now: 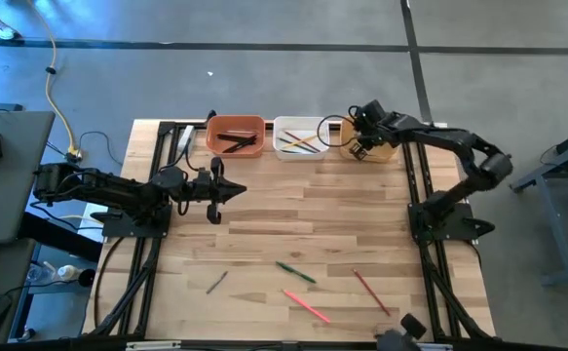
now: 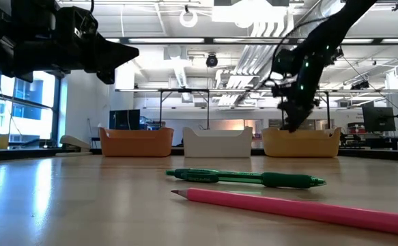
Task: Sort crayons/erasers/pens/pencils in bins
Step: Put the red pencil into the white bin
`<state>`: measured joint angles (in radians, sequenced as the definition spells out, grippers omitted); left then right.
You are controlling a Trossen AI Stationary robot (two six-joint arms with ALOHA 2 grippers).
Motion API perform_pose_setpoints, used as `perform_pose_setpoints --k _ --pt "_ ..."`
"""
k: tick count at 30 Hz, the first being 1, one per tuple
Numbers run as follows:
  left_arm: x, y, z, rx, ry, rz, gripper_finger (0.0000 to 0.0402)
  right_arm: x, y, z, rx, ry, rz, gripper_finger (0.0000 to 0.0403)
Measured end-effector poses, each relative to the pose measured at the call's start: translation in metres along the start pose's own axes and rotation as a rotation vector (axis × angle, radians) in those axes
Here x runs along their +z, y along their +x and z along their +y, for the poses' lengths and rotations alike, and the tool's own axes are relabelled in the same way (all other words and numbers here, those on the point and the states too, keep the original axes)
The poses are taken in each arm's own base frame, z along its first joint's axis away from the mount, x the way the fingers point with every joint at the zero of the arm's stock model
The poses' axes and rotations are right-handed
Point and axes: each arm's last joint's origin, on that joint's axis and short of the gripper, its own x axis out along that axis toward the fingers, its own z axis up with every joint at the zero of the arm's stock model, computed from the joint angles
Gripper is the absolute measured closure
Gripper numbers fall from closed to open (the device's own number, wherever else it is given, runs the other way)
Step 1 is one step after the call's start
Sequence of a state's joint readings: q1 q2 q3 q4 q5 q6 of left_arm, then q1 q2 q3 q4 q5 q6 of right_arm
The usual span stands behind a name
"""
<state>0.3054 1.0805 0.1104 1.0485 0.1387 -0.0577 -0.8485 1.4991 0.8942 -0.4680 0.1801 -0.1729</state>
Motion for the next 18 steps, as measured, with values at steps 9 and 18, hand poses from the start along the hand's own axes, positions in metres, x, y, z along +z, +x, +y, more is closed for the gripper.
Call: perform_pose_setpoints --k 9,18 --pt "-0.001 0.000 0.000 -0.005 0.004 0.006 0.0401 -0.044 -0.036 0.075 0.236 0.073 -0.212 0.0391" --pt "-0.001 0.021 -0.012 -0.087 -0.014 0.093 0.0401 -0.113 -0.089 0.155 0.396 0.046 -0.159 0.0402"
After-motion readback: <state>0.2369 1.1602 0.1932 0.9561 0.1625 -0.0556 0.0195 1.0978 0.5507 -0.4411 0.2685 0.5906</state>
